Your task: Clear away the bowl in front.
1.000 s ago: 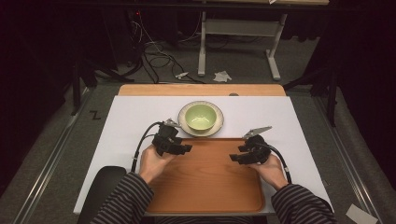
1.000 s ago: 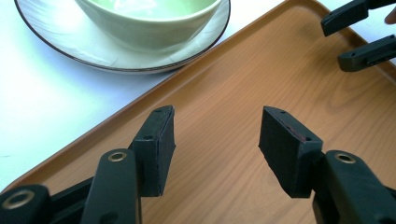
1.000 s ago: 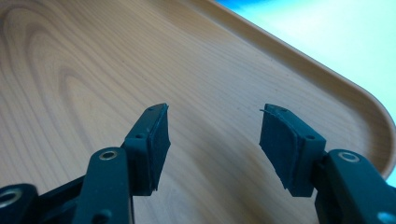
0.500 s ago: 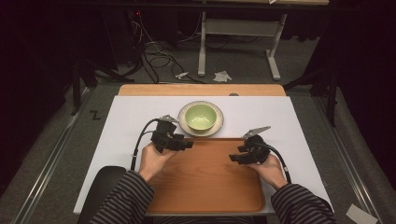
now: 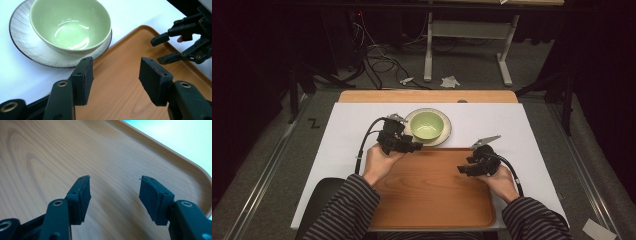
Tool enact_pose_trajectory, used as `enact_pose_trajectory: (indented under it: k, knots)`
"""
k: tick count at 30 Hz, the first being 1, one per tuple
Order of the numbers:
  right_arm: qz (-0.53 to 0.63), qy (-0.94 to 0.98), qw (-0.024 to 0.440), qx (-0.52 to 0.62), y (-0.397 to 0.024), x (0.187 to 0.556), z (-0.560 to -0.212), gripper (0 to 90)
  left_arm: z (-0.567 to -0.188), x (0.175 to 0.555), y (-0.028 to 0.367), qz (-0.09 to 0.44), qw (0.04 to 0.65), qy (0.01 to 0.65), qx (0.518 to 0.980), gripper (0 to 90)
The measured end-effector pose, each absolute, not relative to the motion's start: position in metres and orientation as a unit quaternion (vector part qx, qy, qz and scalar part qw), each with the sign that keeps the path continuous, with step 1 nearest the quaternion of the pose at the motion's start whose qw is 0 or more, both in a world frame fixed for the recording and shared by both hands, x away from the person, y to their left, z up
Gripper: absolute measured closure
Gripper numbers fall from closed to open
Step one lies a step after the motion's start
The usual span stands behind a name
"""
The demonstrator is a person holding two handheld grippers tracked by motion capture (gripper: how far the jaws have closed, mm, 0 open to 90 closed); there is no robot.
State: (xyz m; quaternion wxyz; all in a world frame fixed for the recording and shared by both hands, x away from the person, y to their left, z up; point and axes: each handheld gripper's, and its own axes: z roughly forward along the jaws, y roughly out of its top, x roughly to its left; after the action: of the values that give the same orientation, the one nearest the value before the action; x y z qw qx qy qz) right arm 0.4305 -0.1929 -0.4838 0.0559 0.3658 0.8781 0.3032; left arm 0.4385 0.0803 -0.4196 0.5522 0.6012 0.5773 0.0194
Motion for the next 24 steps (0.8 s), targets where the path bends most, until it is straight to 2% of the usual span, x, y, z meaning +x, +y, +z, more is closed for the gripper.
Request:
enact_pose_trajectory:
  k: [14,24]
  knots:
    - [0.304,0.877,0.055,0.369,-0.193,0.430,-0.483,43.6,-0.411,0.474,0.077,0.034,0.530,0.601,0.596,43.3]
    - [0.306,0.875,0.053,0.371,-0.194,0.430,-0.482,43.6,-0.412,0.500,0.067,0.050,0.497,0.611,0.614,44.3]
